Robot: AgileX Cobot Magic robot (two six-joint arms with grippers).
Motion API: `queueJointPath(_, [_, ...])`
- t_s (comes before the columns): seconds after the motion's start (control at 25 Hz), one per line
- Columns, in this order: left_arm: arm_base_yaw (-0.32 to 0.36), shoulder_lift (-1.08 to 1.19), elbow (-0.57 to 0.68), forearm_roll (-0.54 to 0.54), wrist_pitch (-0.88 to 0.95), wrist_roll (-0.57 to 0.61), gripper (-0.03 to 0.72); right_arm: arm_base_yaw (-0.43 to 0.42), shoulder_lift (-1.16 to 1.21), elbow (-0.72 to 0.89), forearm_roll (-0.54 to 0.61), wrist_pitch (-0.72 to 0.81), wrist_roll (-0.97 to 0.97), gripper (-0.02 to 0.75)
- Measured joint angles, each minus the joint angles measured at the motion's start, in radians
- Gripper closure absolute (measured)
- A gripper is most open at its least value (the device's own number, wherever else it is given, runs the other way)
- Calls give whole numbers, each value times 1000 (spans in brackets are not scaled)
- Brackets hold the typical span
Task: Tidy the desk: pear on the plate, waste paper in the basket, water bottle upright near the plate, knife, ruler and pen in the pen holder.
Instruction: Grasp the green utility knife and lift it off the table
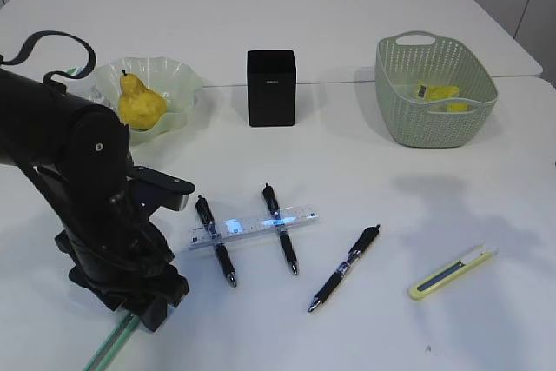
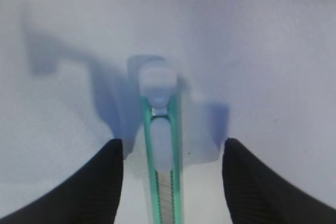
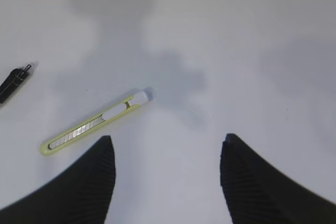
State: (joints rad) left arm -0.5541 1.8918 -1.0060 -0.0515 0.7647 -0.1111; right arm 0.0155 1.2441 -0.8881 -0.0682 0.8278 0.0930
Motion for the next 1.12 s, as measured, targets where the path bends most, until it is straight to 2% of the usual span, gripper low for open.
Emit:
queueJointPath(0.44, [0,0,0,-2,-10,0,304,0,0,0,0,0,0,243])
queueJointPath(0.92, [0,15,0,-2,-22,0,308,0,0,0,0,2,0,243])
queueJointPath(1.0, [0,15,0,-2,-22,0,327,0,0,0,0,2,0,243])
queueJointPath(1.12, [0,15,0,-2,-22,0,396,0,0,0,0,2,0,243])
